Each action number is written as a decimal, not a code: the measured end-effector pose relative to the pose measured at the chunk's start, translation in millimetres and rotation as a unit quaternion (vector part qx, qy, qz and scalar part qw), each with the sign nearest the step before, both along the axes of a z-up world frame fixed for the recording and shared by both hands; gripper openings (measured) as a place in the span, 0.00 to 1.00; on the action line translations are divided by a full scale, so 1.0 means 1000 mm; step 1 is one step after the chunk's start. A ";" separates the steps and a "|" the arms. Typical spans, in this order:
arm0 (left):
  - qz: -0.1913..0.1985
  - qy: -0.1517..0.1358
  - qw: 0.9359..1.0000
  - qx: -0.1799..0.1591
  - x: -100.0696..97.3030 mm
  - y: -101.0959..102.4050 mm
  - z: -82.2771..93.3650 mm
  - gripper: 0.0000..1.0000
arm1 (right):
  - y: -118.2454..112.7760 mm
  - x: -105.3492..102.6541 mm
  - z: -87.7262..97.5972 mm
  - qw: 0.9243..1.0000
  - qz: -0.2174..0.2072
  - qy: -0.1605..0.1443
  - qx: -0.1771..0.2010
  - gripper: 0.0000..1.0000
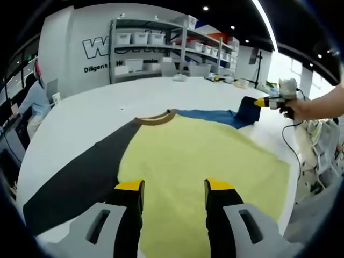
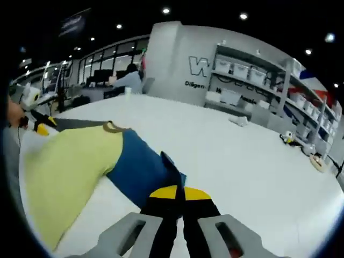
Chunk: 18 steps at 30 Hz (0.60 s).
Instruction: Fold the garment on the visible template until the final outline fits inside the template.
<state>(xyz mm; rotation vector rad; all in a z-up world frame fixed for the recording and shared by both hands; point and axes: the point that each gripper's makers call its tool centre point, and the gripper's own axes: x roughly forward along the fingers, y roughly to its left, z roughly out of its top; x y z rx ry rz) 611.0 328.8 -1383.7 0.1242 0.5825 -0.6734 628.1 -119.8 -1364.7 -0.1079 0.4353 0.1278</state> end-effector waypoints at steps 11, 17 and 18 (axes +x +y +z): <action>0.002 -0.004 1.000 -0.002 -0.006 -0.002 0.002 0.46 | -0.081 -0.002 -0.014 0.989 -0.129 0.013 0.073 0.00; 0.002 0.001 1.000 0.001 -0.008 -0.006 -0.002 0.46 | -0.090 -0.016 -0.036 0.978 -0.177 0.045 0.101 0.00; 0.003 0.002 1.000 0.003 -0.008 -0.006 -0.003 0.46 | -0.095 -0.020 -0.042 0.972 -0.200 0.048 0.115 0.00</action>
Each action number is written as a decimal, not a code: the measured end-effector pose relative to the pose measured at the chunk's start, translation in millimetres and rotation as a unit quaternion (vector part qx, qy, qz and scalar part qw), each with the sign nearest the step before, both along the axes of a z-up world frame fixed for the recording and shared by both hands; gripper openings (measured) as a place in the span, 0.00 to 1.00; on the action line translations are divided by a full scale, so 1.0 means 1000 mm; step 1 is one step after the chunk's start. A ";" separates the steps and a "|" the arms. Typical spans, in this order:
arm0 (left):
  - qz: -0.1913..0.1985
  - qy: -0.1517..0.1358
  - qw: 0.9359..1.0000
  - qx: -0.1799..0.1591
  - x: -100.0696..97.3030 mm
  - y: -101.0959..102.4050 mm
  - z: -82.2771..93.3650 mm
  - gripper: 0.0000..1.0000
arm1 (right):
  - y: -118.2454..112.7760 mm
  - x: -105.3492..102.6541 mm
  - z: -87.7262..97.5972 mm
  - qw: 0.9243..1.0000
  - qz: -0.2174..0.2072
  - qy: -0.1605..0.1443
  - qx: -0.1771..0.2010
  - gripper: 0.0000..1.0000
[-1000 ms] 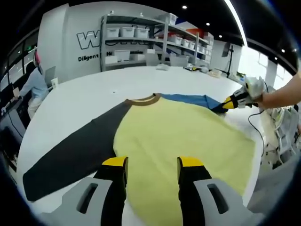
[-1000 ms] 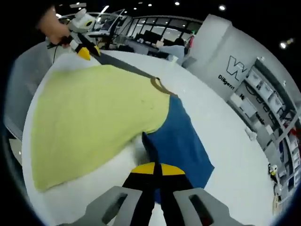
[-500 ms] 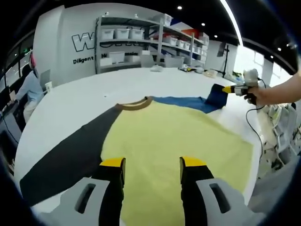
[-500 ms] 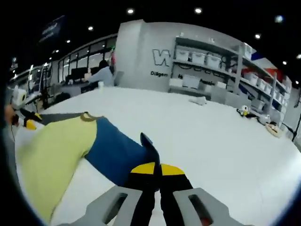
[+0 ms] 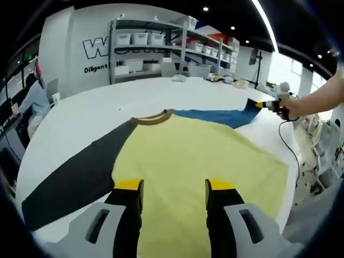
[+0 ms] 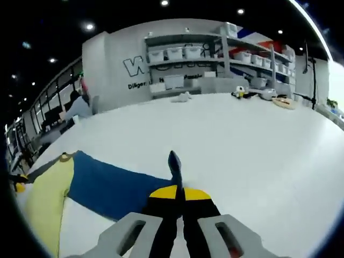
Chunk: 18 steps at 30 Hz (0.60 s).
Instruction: Fold the garment on the visible template until the final outline fits inside the template.
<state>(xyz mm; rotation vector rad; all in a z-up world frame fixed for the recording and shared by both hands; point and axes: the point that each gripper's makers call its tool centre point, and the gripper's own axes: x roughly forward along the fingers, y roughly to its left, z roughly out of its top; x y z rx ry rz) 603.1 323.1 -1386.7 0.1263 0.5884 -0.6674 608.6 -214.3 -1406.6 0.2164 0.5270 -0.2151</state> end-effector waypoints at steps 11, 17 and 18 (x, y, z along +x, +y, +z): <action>0.013 0.015 1.000 0.014 -0.003 0.010 -0.013 0.45 | 0.005 -0.022 -0.029 0.998 -0.051 0.035 0.010 0.00; 0.025 0.025 0.999 0.023 -0.009 0.022 -0.020 0.46 | 0.000 -0.019 -0.028 0.999 -0.032 0.027 0.003 0.00; 0.027 0.026 0.999 0.022 -0.010 0.024 -0.021 0.46 | -0.001 -0.019 -0.027 0.999 -0.030 0.029 0.002 0.00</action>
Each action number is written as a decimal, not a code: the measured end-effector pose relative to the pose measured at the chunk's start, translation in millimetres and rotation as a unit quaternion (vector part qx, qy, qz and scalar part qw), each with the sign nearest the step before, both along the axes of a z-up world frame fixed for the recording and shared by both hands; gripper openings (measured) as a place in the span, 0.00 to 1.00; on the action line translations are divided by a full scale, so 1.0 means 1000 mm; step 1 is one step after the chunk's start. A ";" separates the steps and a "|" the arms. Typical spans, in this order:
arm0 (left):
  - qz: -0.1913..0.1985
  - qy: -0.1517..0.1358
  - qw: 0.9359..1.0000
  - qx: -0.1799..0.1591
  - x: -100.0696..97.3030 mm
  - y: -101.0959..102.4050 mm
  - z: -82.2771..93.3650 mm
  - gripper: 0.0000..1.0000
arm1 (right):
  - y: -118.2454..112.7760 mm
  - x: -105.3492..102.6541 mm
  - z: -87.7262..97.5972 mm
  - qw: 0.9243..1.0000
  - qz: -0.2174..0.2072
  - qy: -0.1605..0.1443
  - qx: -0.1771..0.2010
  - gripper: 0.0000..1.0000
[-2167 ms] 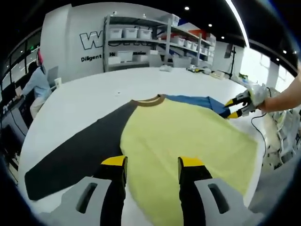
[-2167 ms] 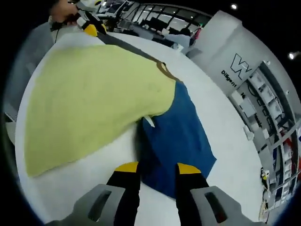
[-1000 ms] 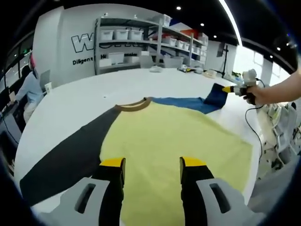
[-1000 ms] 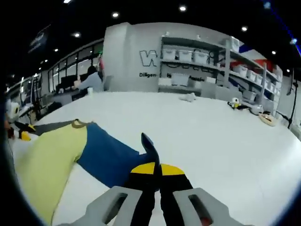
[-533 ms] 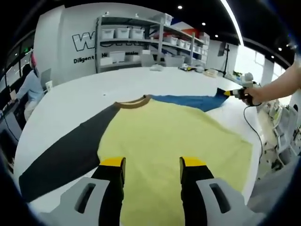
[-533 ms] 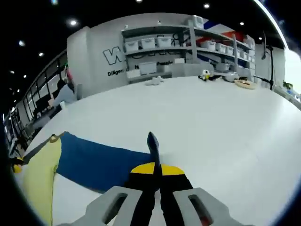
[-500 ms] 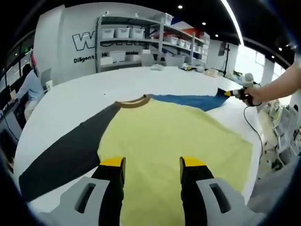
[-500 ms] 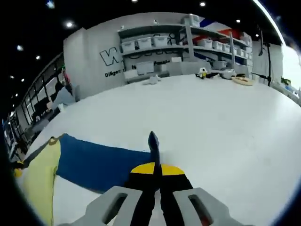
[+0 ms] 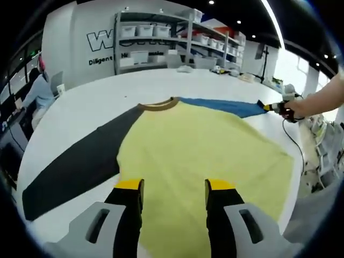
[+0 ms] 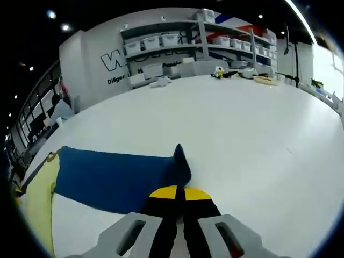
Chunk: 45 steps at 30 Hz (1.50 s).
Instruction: Fold the garment on the visible template until the final outline fits inside the template.
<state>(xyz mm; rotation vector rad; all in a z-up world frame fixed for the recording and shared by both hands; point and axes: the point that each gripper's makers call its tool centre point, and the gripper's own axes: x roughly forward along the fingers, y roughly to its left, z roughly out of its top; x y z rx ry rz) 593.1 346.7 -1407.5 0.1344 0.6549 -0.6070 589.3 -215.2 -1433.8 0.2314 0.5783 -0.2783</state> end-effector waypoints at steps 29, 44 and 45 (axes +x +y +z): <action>0.045 0.042 0.998 0.018 -0.027 0.042 -0.031 0.41 | 0.198 0.025 0.029 0.960 0.275 -0.046 0.010 0.03; 0.082 0.058 0.995 0.023 -0.047 0.065 -0.033 0.33 | 0.277 0.032 -0.007 0.939 0.343 0.001 0.020 0.00; 0.081 0.057 0.995 0.025 -0.049 0.065 -0.033 0.33 | 0.279 0.032 -0.009 0.939 0.343 0.004 0.026 0.01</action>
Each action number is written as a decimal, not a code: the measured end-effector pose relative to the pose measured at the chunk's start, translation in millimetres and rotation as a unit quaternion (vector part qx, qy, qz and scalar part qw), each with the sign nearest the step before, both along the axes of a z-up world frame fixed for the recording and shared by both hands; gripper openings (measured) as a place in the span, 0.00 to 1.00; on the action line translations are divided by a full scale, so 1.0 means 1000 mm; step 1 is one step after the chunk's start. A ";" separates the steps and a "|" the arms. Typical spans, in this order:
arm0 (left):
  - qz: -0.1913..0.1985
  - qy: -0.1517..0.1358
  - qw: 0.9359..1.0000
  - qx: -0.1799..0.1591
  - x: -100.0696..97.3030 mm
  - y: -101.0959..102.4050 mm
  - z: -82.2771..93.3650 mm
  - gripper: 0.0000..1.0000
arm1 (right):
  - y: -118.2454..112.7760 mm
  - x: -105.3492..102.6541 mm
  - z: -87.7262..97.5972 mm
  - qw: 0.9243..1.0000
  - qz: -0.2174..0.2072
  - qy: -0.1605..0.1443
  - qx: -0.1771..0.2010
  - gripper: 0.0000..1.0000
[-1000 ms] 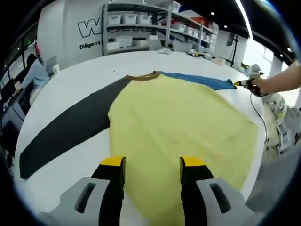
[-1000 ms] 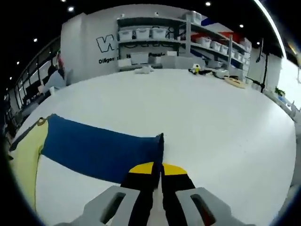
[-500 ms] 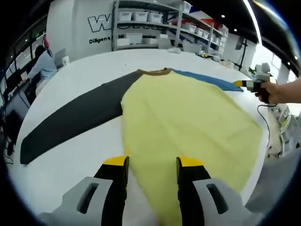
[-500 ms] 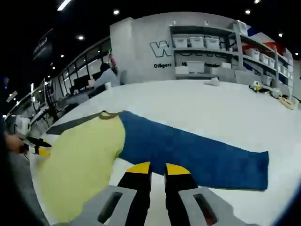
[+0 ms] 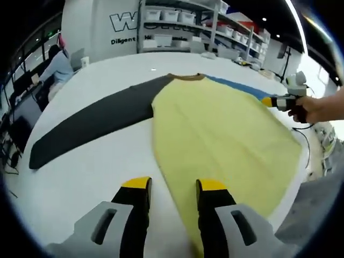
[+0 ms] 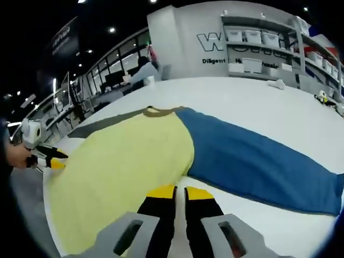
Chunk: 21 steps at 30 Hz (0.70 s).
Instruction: Fold the garment on the visible template until the final outline fits inside the template.
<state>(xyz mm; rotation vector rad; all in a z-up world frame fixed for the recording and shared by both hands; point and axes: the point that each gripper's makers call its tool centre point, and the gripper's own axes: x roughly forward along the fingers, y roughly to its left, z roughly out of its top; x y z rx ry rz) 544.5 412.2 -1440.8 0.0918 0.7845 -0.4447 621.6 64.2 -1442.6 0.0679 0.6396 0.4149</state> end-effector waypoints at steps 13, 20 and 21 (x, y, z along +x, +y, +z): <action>-0.015 0.004 1.000 -0.001 -0.009 -0.006 -0.001 0.30 | 0.021 0.000 -0.002 0.997 0.046 -0.009 -0.060 0.00; -0.015 0.006 1.000 0.007 -0.010 -0.002 -0.002 0.16 | -0.001 0.002 0.007 1.000 -0.013 -0.001 -0.028 0.00; -0.015 0.006 1.000 0.007 -0.011 -0.003 -0.002 0.16 | -0.004 0.003 0.007 0.999 -0.016 -0.002 -0.037 0.00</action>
